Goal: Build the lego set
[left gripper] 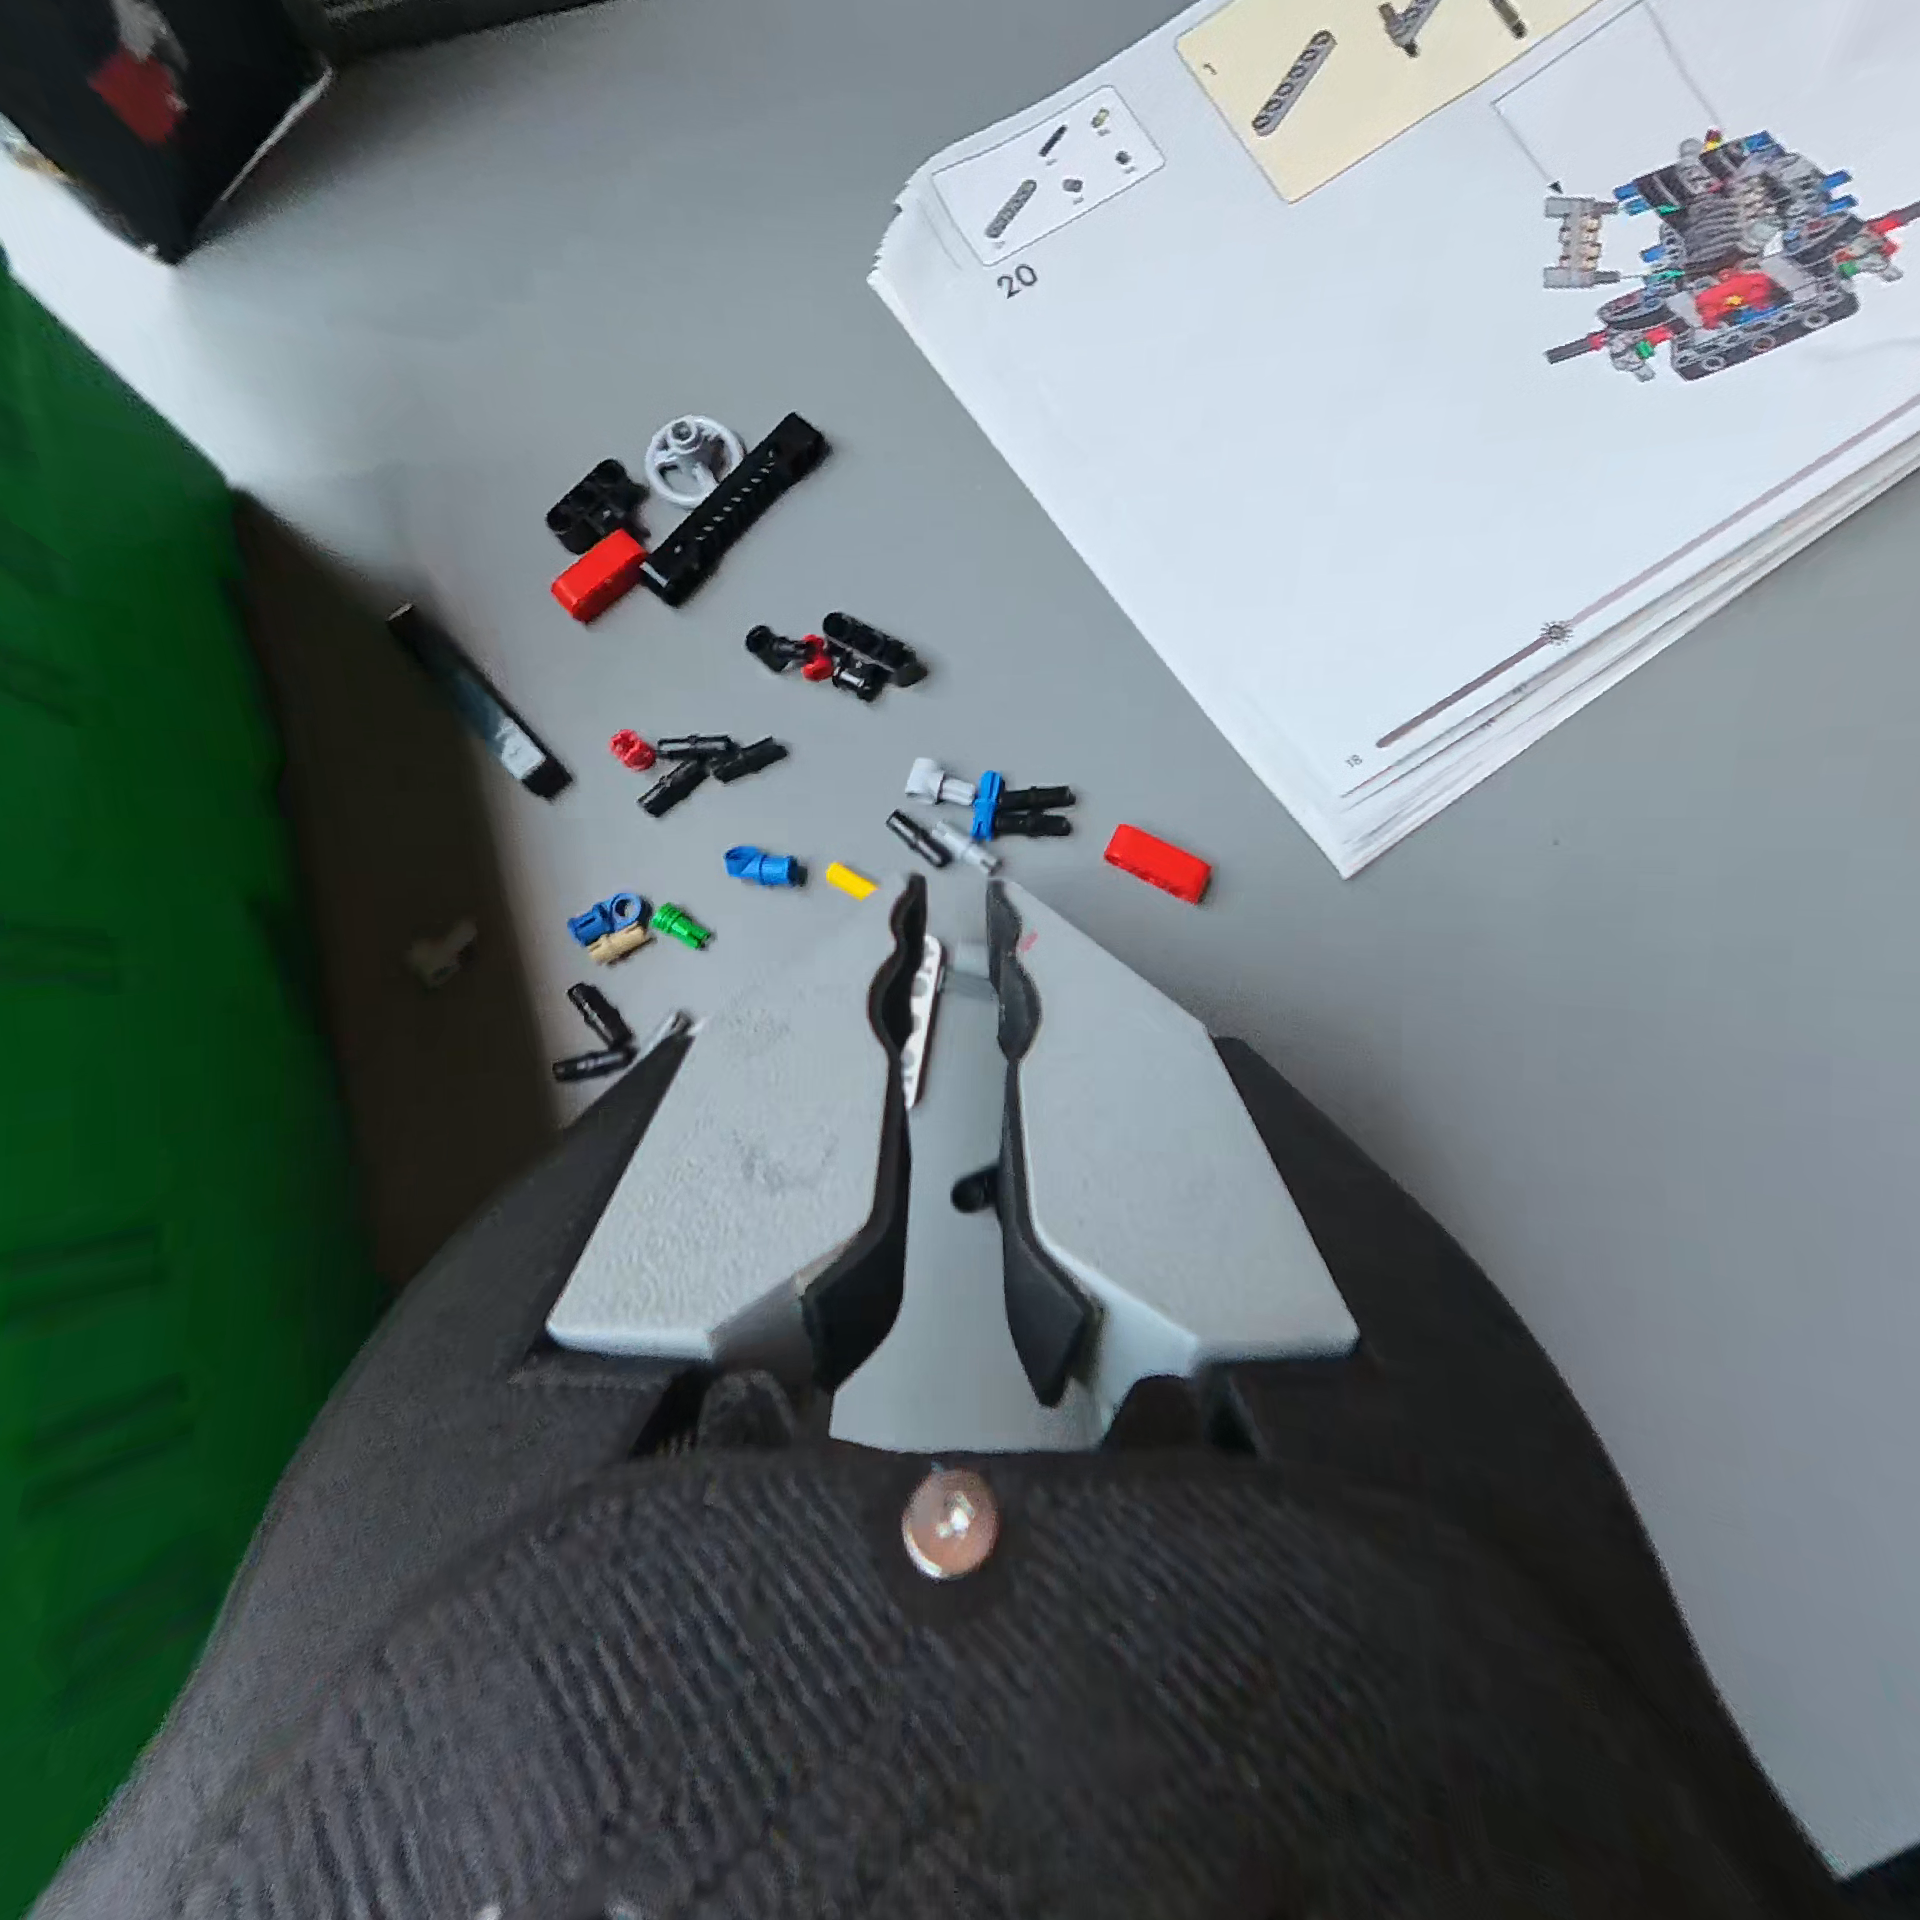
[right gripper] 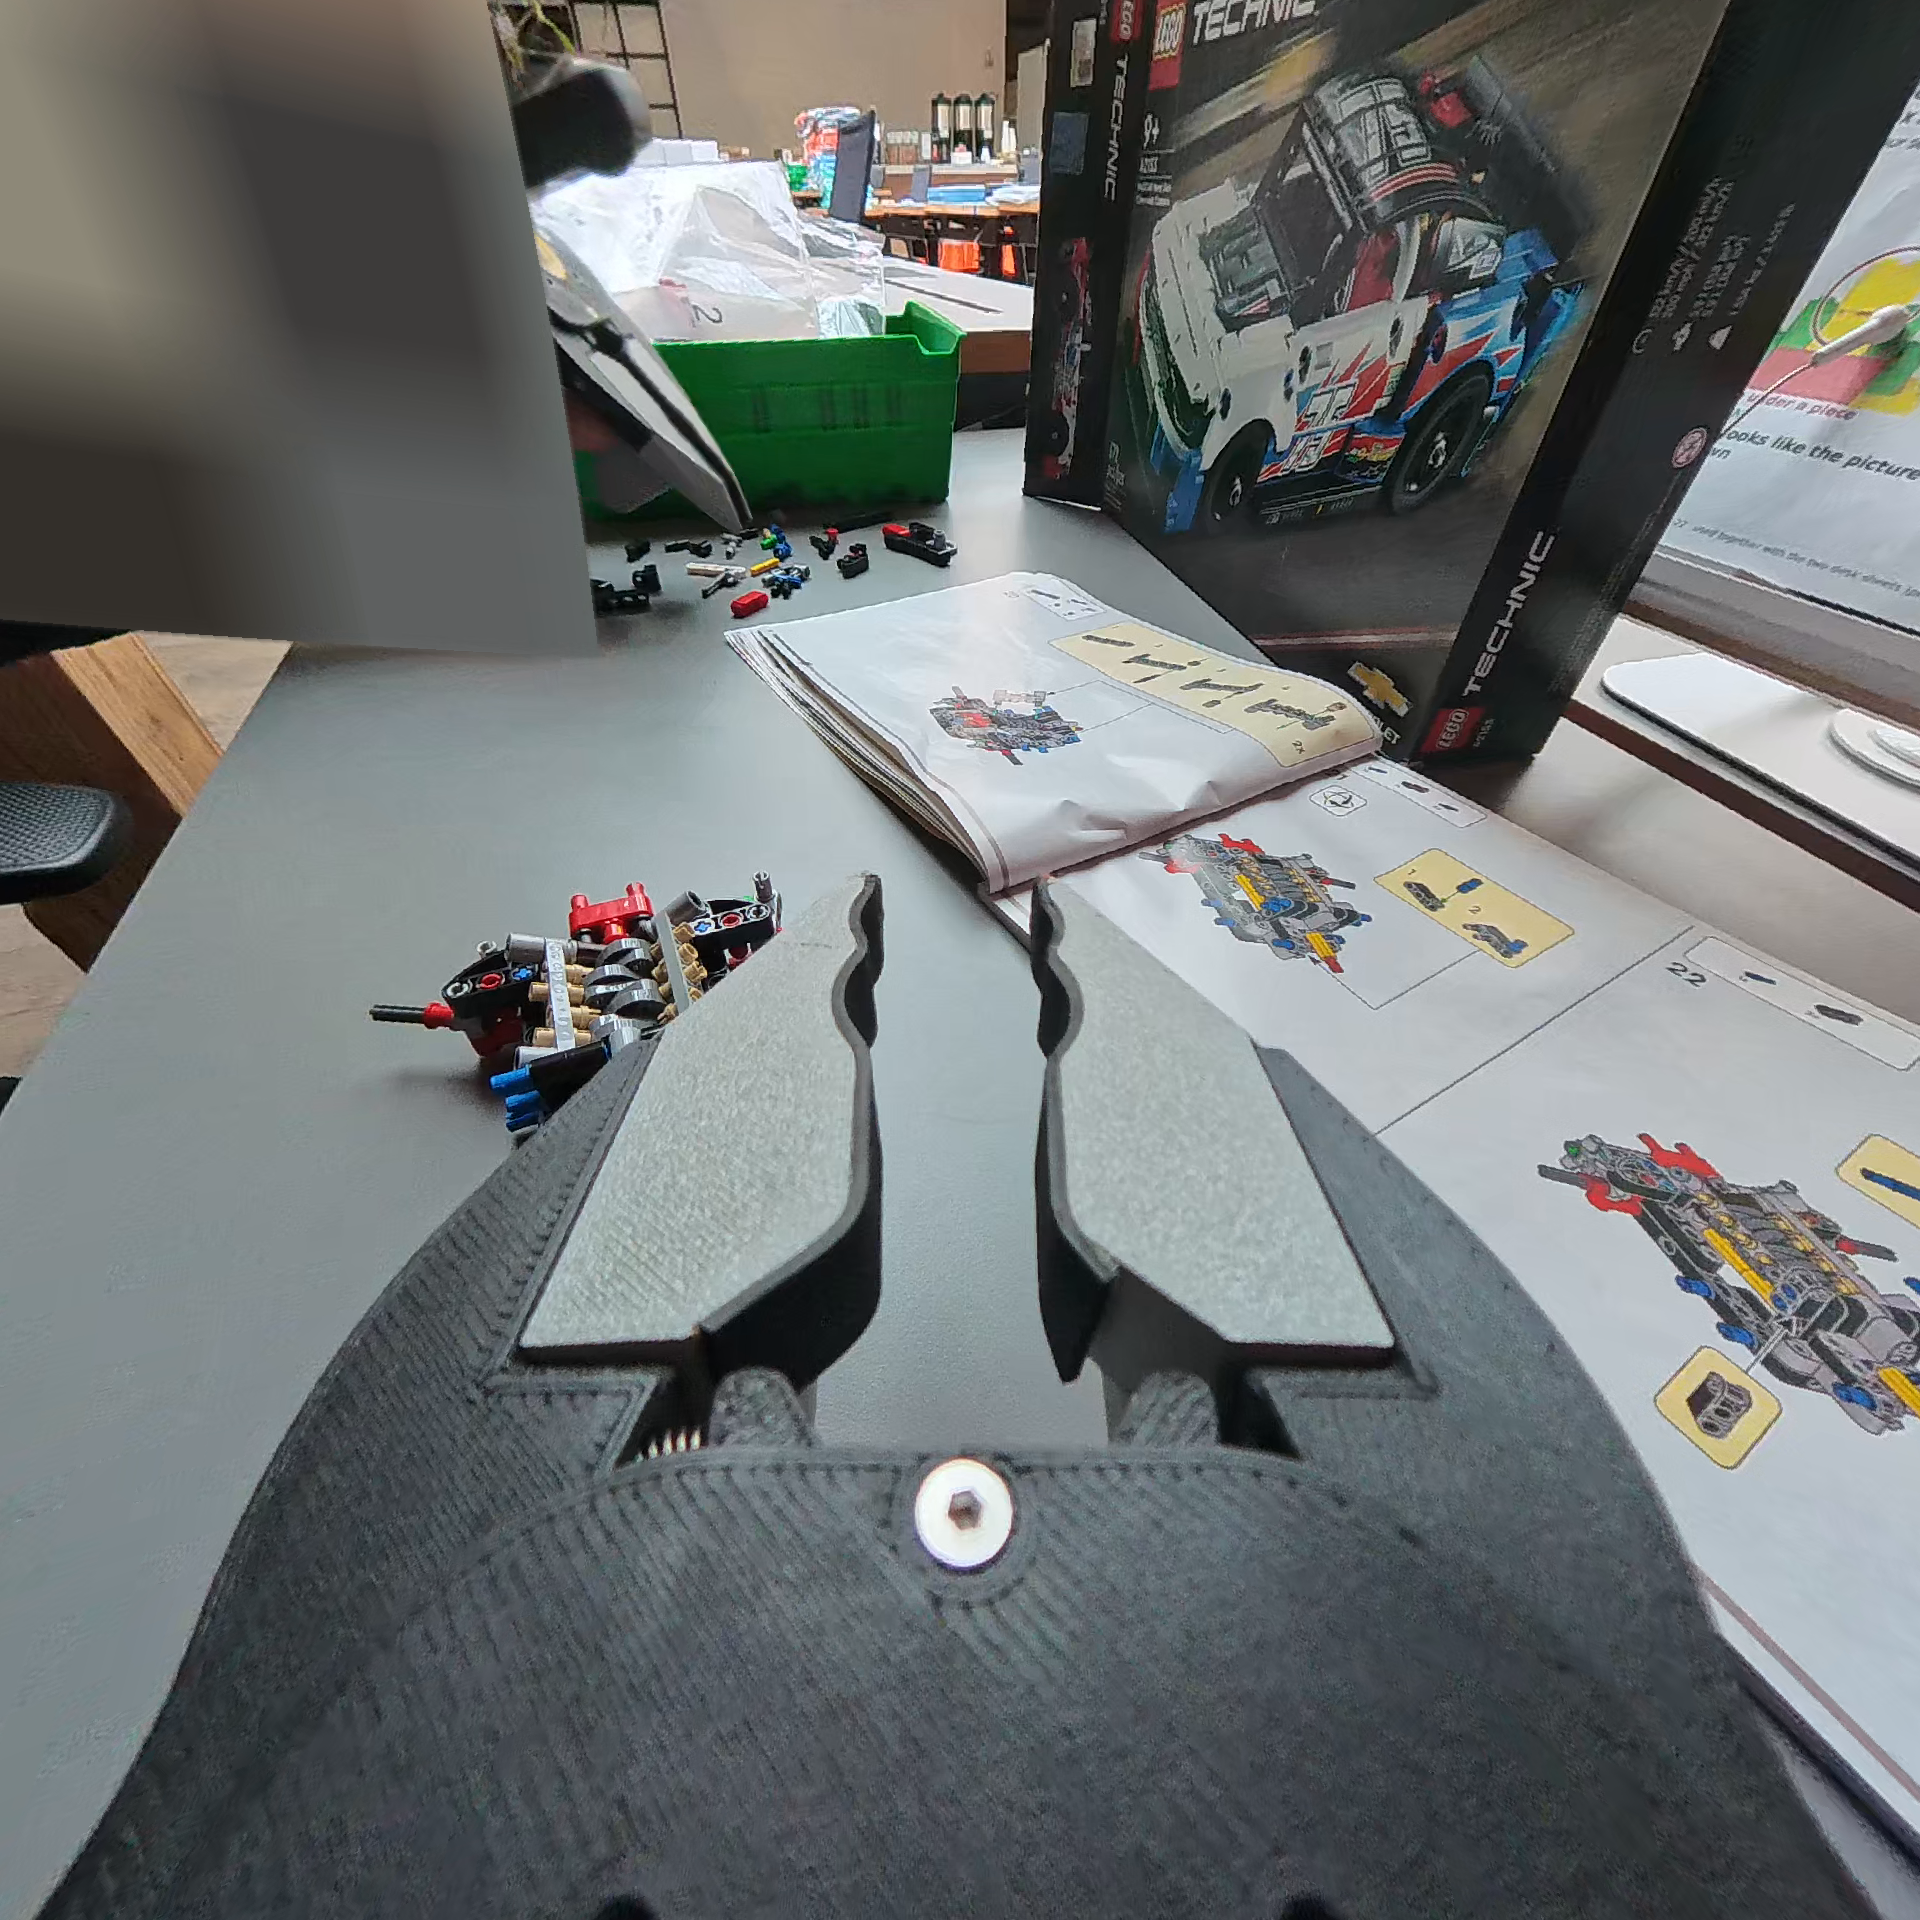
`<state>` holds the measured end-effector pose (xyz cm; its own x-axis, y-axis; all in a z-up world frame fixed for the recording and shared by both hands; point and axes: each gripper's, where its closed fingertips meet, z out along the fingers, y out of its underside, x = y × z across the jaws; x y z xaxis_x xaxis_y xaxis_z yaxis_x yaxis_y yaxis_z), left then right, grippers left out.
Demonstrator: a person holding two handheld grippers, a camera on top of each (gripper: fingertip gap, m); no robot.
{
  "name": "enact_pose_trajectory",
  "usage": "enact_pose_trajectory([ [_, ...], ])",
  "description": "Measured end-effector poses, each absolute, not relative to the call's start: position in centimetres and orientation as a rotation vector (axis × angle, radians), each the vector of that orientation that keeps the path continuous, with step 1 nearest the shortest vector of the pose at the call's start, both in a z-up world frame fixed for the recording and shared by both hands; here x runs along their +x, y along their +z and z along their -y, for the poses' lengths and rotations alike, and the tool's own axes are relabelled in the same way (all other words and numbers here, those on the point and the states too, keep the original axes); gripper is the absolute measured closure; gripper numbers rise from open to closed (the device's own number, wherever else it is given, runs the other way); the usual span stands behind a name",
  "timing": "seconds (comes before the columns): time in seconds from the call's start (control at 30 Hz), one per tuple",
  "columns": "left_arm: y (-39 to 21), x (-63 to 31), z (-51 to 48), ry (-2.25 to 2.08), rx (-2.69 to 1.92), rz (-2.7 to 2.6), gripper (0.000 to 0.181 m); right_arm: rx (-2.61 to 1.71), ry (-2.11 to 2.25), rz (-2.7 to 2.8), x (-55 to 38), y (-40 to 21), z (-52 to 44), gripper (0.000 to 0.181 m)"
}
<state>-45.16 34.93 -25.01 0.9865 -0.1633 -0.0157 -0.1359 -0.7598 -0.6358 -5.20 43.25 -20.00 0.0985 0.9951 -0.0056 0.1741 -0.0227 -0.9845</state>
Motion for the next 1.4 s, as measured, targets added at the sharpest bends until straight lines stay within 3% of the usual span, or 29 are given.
enact_pose_trajectory([
  [0.03, -25.4, -44.9, -35.5, -0.058, -2.459, -0.234, 0.172, -1.391, 1.057, 1.256, -5.2, -20.0, -43.2, 0.157],
  [0.5, -28.0, -44.7, -36.9, -0.066, -2.608, -0.368, 0.172, -1.389, 1.089, 1.246, -5.1, -19.8, -43.2, 0.159],
  [1.0, -25.9, -43.9, -36.7, -0.074, -2.572, -0.393, 0.179, -1.389, 1.100, 1.248, -5.1, -19.8, -43.2, 0.160],
  [1.2, -23.1, -34.8, -35.6, -0.146, -2.471, -0.644, 0.179, -1.383, 1.086, 1.255, -5.1, -19.8, -43.1, 0.160],
  [1.4, -23.9, -22.6, -34.1, -0.277, -2.378, -0.973, 0.179, -1.373, 1.098, 1.245, -4.9, -19.6, -43.0, 0.161],
])
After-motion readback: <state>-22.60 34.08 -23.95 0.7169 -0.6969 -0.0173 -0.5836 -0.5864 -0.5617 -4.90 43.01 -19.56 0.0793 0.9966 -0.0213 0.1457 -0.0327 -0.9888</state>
